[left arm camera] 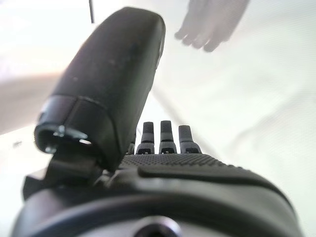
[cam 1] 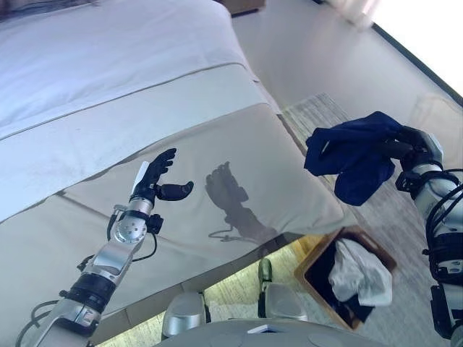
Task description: Pick up the clothes from the bed and place them into the basket
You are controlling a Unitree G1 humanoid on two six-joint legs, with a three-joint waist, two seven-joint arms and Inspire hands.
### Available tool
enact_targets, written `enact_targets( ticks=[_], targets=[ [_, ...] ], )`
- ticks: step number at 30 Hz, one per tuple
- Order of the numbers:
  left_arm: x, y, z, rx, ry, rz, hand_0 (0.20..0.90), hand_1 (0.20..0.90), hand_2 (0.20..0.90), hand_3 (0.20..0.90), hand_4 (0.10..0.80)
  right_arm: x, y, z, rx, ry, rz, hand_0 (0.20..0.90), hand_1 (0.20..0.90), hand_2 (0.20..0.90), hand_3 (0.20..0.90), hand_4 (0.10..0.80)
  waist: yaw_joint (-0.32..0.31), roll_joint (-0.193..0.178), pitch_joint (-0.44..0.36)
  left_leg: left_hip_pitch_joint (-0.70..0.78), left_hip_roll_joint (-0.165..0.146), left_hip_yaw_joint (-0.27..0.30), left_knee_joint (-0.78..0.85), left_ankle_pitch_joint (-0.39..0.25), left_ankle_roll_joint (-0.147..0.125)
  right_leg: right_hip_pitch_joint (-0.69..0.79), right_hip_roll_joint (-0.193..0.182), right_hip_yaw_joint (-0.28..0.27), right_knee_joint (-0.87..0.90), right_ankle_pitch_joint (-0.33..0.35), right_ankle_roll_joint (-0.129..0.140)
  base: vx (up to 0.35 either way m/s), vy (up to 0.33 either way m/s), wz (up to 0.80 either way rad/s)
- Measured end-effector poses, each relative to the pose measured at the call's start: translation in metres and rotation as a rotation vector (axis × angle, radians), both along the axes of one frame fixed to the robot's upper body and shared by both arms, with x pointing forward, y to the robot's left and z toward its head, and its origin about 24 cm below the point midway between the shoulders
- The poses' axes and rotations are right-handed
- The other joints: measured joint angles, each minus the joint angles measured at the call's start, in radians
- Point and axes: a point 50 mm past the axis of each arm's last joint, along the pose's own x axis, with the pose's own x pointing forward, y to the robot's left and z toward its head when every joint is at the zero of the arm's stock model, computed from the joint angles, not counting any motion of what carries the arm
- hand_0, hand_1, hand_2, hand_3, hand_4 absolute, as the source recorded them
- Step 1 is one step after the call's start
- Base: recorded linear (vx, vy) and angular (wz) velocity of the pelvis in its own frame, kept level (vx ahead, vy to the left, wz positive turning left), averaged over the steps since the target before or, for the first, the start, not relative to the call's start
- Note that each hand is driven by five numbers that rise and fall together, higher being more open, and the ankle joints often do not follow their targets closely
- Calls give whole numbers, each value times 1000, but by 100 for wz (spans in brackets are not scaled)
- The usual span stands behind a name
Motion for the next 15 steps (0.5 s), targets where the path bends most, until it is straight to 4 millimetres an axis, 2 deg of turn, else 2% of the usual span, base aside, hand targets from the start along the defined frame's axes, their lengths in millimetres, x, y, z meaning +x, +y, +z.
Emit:
enact_targets(
  ticks=[1,3,5,9,15],
  targets=[
    [-2,2,-1,-10,-1,19,900,900,900,900,800,-8,-3,-11,3,36,-14,300,300,300,200,100,6,-8,-26,-1,2,19,0,-4,-6,-12,12,-27,57,-48,-34,-31,-182,-54],
    [-6,8,-4,-14,6,52,900,900,900,900,800,-16,-5,-21,4,65,-25,300,300,300,200,100,10,-40,-65,4,-28,37,0,-12,-25,2,10,-12,10,-74,-33,12,-139,-49],
    [-7,5,-9,-34,11,77,900,900,900,900,800,-18,-7,-22,-4,57,-41,300,300,300,200,100,-7,-31,-77,3,-39,41,-1,-11,-26,38,16,8,-75,-45,-30,4,-116,-32],
    [-7,-11,-16,-95,22,52,900,900,900,900,800,-35,-12,-41,-5,124,-76,300,300,300,200,100,-38,-22,-85,9,-36,34,-1,-11,-24,35,35,44,-95,-33,-30,-43,-81,-28],
    [-8,-19,-21,-98,46,8,900,900,900,900,800,-51,-18,-60,11,203,-127,300,300,300,200,100,-102,-8,-99,14,-32,63,-1,-13,-24,23,45,81,-95,-33,-30,-23,-74,-18]
  ],
)
